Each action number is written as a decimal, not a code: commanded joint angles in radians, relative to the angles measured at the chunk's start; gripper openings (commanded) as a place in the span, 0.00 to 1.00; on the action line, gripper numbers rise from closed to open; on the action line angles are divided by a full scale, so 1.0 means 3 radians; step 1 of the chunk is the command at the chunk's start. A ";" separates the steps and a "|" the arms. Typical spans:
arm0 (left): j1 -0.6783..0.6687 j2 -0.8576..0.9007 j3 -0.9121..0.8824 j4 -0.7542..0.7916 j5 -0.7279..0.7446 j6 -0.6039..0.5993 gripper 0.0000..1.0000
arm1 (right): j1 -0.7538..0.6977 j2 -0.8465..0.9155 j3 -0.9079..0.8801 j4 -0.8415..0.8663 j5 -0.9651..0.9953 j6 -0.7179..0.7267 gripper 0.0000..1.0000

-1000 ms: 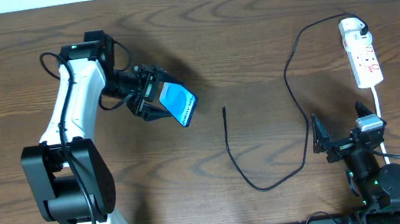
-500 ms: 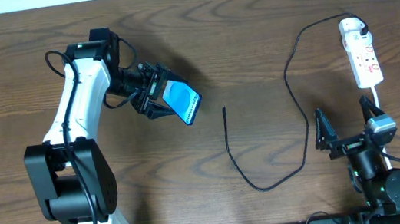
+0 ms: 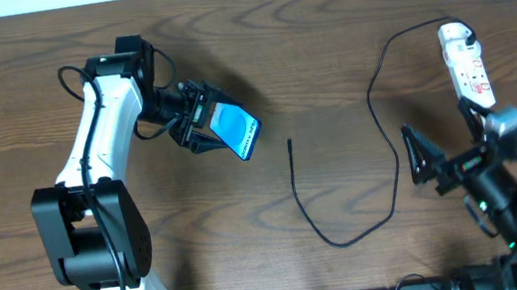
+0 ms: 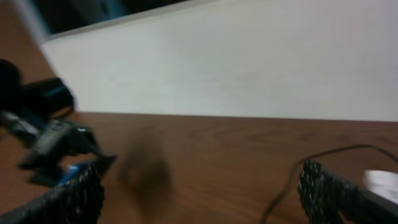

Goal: Plug charger to phone and switch on socket
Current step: 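Move the right gripper from rest toward the black cable, then move the right gripper to the phone's right edge, then close the right gripper on the phone's right edge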

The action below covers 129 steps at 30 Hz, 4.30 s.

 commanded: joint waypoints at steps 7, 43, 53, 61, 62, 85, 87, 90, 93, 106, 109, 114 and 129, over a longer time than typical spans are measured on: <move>-0.0060 -0.0088 0.0019 -0.0010 0.0056 -0.0130 0.08 | 0.0042 0.1417 0.0956 -0.0324 -0.1465 0.0155 0.99; -0.0670 -0.0088 0.0019 0.0523 -0.0754 -0.1728 0.08 | 0.0254 0.2712 0.0951 -0.0484 -0.1569 0.1288 0.98; -0.0874 -0.0088 0.0019 0.0693 -0.0752 -0.2150 0.07 | 0.0750 0.2712 0.0951 -0.0482 -0.0886 0.1652 0.99; -0.1073 -0.0088 0.0019 0.0725 -0.0752 -0.2388 0.08 | 0.1104 0.2712 0.0951 -0.0483 -0.0496 0.1666 0.98; -0.1102 -0.0088 0.0019 0.0725 -0.0750 -0.2430 0.07 | 0.1146 0.2712 0.0951 -0.0483 -0.0450 0.1691 0.97; -0.1294 -0.0088 0.0019 0.0835 -0.0201 -0.2823 0.08 | 0.1376 0.2712 0.0949 -0.0524 -0.0158 0.1865 0.77; -0.1297 -0.0088 0.0019 0.0865 -0.0201 -0.2825 0.07 | 0.1376 0.2712 0.0949 -0.0553 -0.0141 0.1904 0.75; -0.1307 -0.0088 0.0019 0.0928 -0.0201 -0.2836 0.07 | 0.1376 0.2712 0.0947 -0.0585 -0.0086 0.1999 0.71; -0.1320 -0.0088 0.0019 0.0930 -0.0202 -0.2846 0.08 | 0.1376 0.2712 0.0946 -0.0585 -0.0086 0.2027 0.68; -0.1387 -0.0088 0.0019 0.0949 -0.0202 -0.2847 0.07 | 0.1376 0.2712 0.0944 -0.0743 0.0061 0.2096 0.50; -0.1400 -0.0088 0.0019 0.0951 -0.0203 -0.2848 0.07 | 0.1376 0.2712 0.0942 -0.0744 0.0062 0.2097 0.43; -0.1405 -0.0088 0.0019 0.0951 -0.0212 -0.2848 0.07 | 0.1376 0.2712 0.0942 -0.0744 0.0080 0.2097 0.34; -0.1548 -0.0086 0.0019 0.1102 -0.0214 -0.2909 0.08 | 0.1376 0.2712 0.0933 -0.0746 0.0252 0.2096 0.28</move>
